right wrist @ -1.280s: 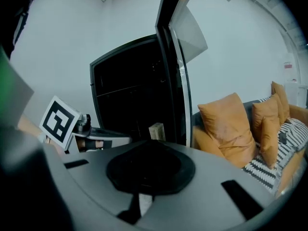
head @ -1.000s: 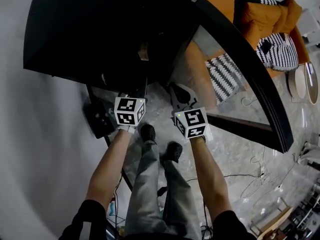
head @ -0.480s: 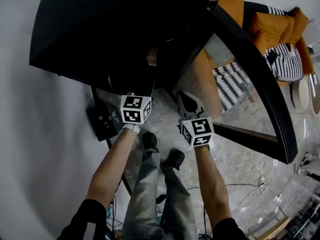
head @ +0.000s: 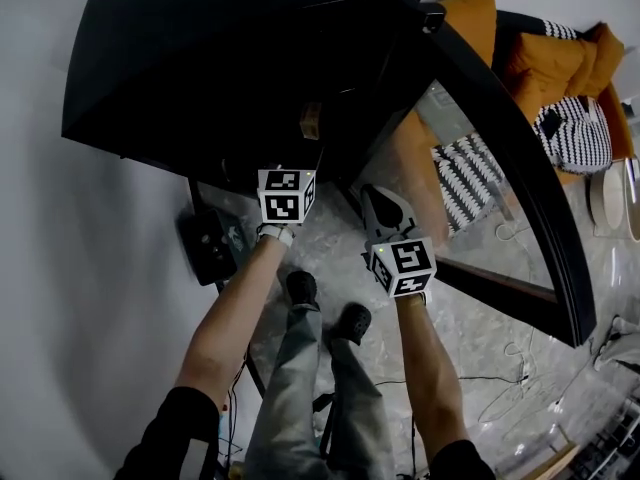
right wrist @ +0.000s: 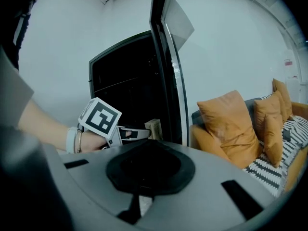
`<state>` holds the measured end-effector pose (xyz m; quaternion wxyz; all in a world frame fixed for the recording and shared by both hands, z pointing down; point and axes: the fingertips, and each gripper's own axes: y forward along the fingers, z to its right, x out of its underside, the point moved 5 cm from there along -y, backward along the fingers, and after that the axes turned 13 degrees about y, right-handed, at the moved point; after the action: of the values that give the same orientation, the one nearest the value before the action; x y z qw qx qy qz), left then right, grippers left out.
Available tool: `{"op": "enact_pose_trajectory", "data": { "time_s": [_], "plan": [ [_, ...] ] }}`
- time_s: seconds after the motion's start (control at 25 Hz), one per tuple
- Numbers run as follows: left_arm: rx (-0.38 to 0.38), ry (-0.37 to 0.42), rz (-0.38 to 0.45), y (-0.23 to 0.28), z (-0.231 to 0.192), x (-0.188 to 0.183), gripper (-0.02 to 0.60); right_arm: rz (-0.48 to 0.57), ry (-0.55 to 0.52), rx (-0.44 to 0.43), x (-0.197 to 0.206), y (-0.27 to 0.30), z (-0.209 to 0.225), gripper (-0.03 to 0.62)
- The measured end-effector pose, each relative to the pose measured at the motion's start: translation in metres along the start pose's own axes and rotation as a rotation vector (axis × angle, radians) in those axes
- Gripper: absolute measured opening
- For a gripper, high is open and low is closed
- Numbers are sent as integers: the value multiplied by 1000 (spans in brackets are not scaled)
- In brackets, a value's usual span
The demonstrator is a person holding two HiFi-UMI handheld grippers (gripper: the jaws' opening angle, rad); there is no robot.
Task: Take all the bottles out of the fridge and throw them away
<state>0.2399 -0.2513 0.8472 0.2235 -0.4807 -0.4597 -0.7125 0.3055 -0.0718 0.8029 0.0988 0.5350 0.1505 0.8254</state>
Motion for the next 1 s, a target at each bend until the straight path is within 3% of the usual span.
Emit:
{"op": "enact_pose_trajectory", "data": {
  "time_s": [0.4, 0.48, 0.76, 1.0],
  "plan": [
    [-45, -23, -66, 45, -6, -2, 288, -11, 31, -5, 4, -1, 16, 9],
    [-59, -12, -90, 45, -7, -3, 206, -8, 32, -8, 4, -3, 18, 8],
    [-58, 0, -60, 24, -1, -7, 204, -11, 25, -23, 2, -16, 14, 9],
    [-42, 21, -48, -25, 19, -11, 204, -6, 18, -48, -11, -39, 1, 9]
  ]
}}
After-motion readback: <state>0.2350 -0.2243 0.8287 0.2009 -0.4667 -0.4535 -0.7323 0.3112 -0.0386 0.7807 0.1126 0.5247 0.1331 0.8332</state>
